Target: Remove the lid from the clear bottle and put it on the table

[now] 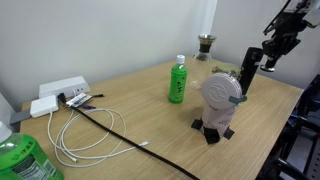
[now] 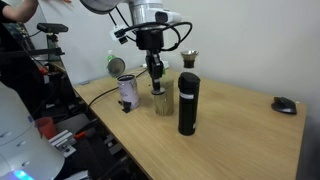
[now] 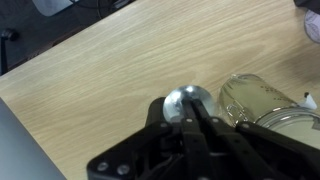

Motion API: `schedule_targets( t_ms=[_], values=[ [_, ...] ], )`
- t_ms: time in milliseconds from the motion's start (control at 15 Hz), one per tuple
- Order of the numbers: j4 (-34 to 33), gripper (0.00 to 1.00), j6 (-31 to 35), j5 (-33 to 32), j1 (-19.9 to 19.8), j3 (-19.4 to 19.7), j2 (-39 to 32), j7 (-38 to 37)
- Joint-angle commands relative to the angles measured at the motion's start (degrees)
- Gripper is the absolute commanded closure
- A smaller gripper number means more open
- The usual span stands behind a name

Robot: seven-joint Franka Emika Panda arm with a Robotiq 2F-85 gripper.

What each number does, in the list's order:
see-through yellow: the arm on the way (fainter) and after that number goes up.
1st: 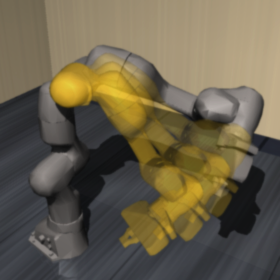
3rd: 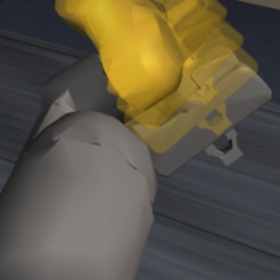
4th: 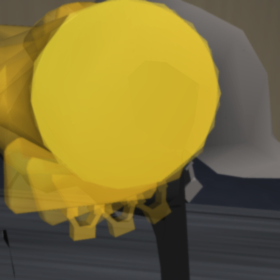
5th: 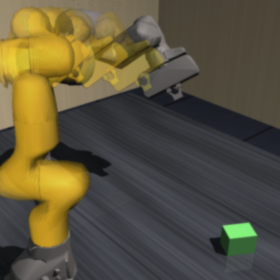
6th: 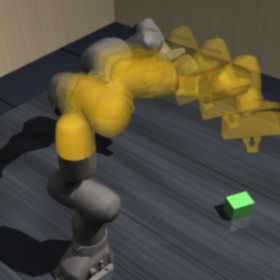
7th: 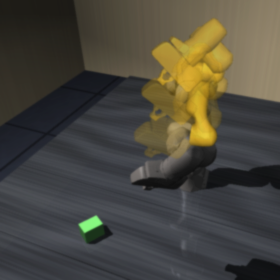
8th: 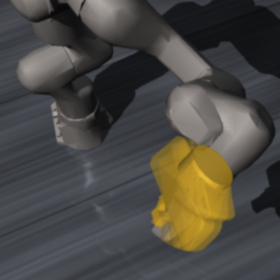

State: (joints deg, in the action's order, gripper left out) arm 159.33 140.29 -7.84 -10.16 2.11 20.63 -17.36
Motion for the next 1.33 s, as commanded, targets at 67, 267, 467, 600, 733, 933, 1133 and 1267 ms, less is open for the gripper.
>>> schedule_targets(
  t_ms=[67, 267, 467, 600, 733, 933, 1133, 1267],
  values=[
    [-0.04, 0.99, -1.03, -0.28, -0.35, -2.02, 0.1, -3.07],
    [0.01, 0.99, -1.5, 0.1, -0.1, -3.8, -0.62, -6.82],
    [0.28, 0.99, -0.84, 0.4, -0.11, -4.66, -2.86, -9.91],
    [0.4, 0.99, 0.27, 1.52, 0.47, -4.4, -5.16, -10.43],
    [0.41, 0.99, 1.12, 2.45, 0.85, -4.03, -7.53, -10.66],
    [0.38, 0.99, 4.93, 6.09, 1.94, -2.97, -11.88, -9.26],
    [0.34, 0.99, 11.4, 9.56, 3.37, -2.59, -16.43, -7.6],
    [0.31, 0.99, 14.75, 9.91, 4.25, -2.67, -19.6, -7.75]
  ],
)
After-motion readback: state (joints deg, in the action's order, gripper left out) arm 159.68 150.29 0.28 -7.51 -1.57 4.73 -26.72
